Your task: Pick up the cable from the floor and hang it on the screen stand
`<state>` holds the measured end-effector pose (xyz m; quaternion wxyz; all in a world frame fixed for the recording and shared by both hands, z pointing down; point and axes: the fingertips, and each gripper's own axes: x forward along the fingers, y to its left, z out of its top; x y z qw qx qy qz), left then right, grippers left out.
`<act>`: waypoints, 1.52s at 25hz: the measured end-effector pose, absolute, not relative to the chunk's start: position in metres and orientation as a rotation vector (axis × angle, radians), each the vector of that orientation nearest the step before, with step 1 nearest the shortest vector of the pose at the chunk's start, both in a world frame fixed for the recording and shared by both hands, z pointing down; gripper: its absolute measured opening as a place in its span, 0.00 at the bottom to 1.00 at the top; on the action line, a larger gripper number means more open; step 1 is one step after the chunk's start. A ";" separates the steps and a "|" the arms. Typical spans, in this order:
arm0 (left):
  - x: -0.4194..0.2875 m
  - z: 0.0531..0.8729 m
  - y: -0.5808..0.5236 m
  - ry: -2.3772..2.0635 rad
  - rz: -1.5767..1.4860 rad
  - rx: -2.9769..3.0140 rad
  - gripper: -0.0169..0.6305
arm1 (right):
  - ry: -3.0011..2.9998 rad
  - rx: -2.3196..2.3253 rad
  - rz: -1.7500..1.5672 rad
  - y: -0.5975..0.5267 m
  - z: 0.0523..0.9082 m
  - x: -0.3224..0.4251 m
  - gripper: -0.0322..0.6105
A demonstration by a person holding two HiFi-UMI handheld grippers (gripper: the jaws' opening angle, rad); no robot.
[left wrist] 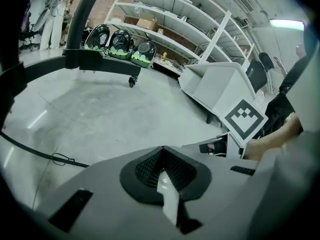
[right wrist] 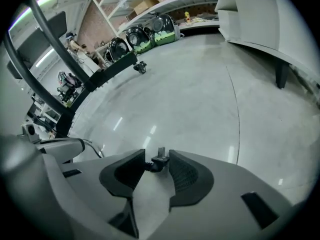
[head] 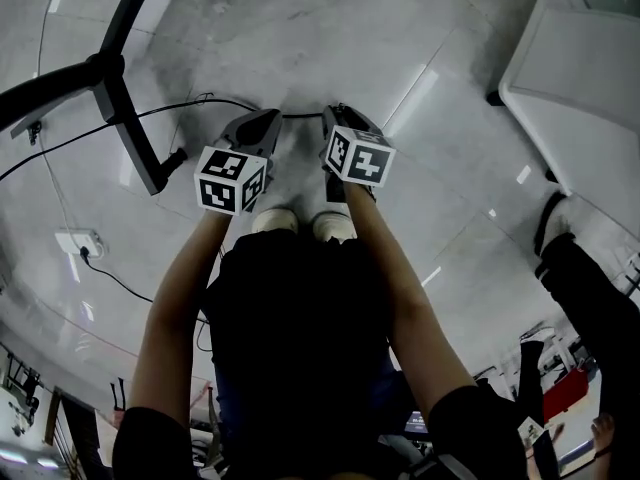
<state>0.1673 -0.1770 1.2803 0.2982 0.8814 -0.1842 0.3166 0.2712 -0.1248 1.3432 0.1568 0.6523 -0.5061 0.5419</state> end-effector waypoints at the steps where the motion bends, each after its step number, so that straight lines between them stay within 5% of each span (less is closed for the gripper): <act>1: 0.168 1.281 -0.176 -0.485 0.837 2.343 0.03 | -1.444 1.867 1.545 -0.125 1.345 0.271 0.31; 20: 0.171 1.273 -0.162 -0.429 0.867 2.329 0.03 | -1.458 1.787 1.404 -0.128 1.343 0.271 0.23; 38: 0.162 1.122 -0.187 -0.541 0.774 2.291 0.03 | -1.524 1.755 1.307 -0.153 1.183 0.269 0.22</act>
